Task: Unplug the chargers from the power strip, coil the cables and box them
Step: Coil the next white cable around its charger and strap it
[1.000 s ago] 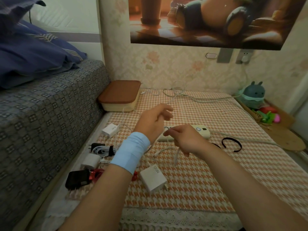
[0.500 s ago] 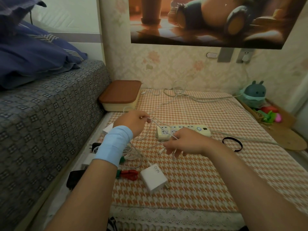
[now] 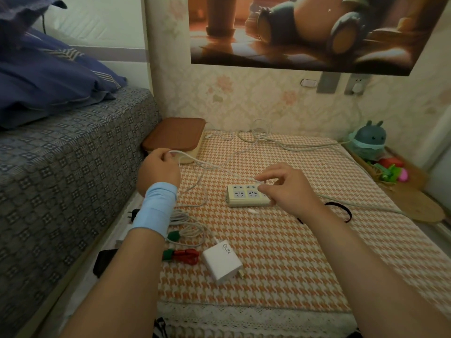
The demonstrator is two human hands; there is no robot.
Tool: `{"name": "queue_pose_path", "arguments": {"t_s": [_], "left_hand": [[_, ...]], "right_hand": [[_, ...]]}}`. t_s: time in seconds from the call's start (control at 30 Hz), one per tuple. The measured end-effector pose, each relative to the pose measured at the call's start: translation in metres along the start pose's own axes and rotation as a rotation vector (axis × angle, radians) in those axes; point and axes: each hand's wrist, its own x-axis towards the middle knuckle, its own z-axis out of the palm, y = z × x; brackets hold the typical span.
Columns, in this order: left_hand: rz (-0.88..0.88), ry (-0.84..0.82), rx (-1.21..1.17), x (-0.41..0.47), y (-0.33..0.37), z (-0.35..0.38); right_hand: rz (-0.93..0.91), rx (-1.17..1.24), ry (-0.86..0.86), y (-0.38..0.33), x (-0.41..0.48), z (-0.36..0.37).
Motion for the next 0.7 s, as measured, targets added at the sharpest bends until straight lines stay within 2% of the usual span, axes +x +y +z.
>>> {"name": "queue_pose_path", "arguments": {"t_s": [0.07, 0.13, 0.2, 0.23, 0.3, 0.37, 0.47, 0.53, 0.57, 0.63, 0.7], "left_hand": [[-0.047, -0.042, 0.059, -0.002, -0.004, 0.004], [-0.054, -0.038, 0.103, -0.006, -0.004, 0.009], [-0.070, 0.007, 0.085, -0.002, -0.007, 0.011], [-0.092, 0.026, 0.054, 0.003, -0.011, 0.012], [-0.144, 0.032, 0.004, 0.011, -0.019, 0.012], [-0.161, -0.003, 0.060, 0.014, -0.025, 0.011], [-0.019, -0.109, 0.411, 0.007, -0.021, 0.011], [0.150, -0.139, 0.547, -0.006, -0.010, 0.014], [0.277, -0.129, 0.536, -0.014, -0.005, 0.017], [0.568, -0.160, 0.327, -0.028, 0.005, 0.026], [0.678, -0.413, 0.009, -0.047, 0.017, 0.033]], "right_hand": [[-0.012, -0.326, -0.046, 0.004, 0.001, -0.001], [0.077, -0.702, -0.175, 0.004, 0.001, 0.002], [0.197, -0.850, -0.273, 0.002, -0.001, 0.005], [0.241, -0.801, -0.327, 0.004, -0.002, 0.005], [0.301, -0.535, -0.403, 0.006, -0.004, 0.003], [0.293, -0.365, -0.399, 0.004, -0.006, 0.000], [0.195, -0.316, -0.343, 0.000, -0.005, 0.000], [0.161, -0.260, -0.344, -0.002, -0.005, 0.004], [0.148, -0.234, -0.353, -0.005, -0.005, 0.008], [0.110, -0.207, -0.382, -0.010, -0.008, 0.015], [0.073, -0.183, -0.407, -0.012, -0.008, 0.021]]}}
